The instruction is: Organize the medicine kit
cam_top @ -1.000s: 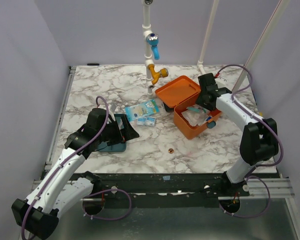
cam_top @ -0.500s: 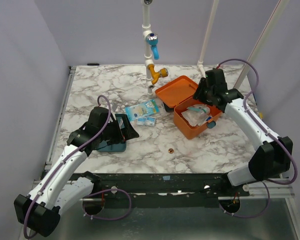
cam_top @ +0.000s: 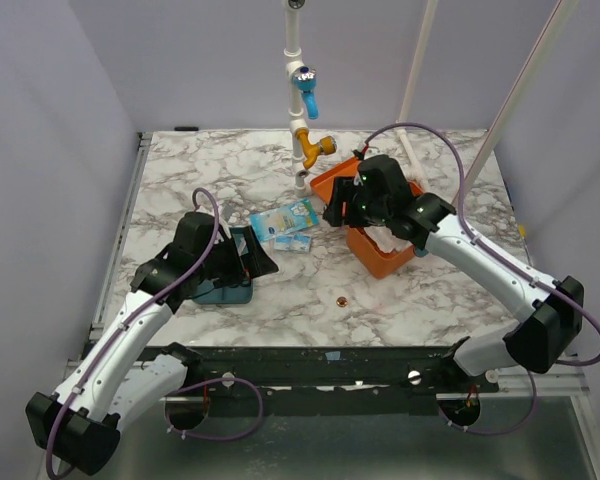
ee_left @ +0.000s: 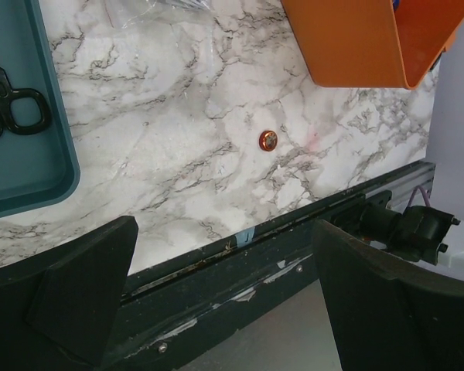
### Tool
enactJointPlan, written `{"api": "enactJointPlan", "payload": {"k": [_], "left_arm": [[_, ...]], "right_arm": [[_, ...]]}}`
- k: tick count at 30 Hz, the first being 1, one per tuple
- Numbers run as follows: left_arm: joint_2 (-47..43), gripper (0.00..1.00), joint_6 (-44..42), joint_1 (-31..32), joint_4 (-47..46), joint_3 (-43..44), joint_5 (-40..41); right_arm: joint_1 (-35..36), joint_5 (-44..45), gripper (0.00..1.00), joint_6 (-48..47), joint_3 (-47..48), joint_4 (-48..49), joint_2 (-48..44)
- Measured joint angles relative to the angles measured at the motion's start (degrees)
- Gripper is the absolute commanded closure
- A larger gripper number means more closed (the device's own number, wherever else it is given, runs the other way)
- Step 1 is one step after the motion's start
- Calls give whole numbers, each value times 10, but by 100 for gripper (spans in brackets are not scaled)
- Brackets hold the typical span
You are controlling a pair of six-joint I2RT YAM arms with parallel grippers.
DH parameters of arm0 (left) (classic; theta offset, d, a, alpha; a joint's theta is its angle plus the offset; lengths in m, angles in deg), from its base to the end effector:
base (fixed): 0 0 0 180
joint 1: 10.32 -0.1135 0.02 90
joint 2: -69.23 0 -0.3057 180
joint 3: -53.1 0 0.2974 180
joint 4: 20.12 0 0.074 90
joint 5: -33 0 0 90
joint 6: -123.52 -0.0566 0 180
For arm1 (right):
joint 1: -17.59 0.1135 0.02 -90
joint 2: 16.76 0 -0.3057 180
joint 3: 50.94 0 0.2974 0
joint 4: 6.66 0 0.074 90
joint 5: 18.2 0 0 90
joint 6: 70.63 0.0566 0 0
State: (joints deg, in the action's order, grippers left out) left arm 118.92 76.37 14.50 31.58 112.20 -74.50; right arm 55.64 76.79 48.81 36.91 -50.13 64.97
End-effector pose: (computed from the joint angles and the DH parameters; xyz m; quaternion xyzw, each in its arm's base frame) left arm 0.1837 -0.1037 0.3091 -0.0809 0.9024 -0.3381 0.2546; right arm 0.2986 0.2275 0.3686 -0.0480 0.8944 0.2137 0.3901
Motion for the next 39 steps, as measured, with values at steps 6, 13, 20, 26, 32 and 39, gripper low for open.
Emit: {"api": "enactJointPlan", "payload": {"k": [6, 13, 20, 26, 32, 39], "left_arm": [[-19, 2, 0, 0, 4, 0, 2], [-45, 1, 1, 0, 11, 0, 6], [-54, 2, 1, 0, 16, -3, 8], [-64, 1, 2, 0, 20, -11, 9], [-78, 1, 2, 0, 26, -14, 15], [-87, 1, 2, 0, 28, -20, 21]], "right_arm": [[60, 1, 34, 2, 0, 22, 23], [97, 17, 33, 30, -13, 57, 71], [125, 42, 33, 86, -38, 98, 120], [148, 81, 33, 114, -37, 124, 175], [150, 119, 35, 116, -18, 135, 233], [150, 149, 39, 116, 26, 155, 292]]}}
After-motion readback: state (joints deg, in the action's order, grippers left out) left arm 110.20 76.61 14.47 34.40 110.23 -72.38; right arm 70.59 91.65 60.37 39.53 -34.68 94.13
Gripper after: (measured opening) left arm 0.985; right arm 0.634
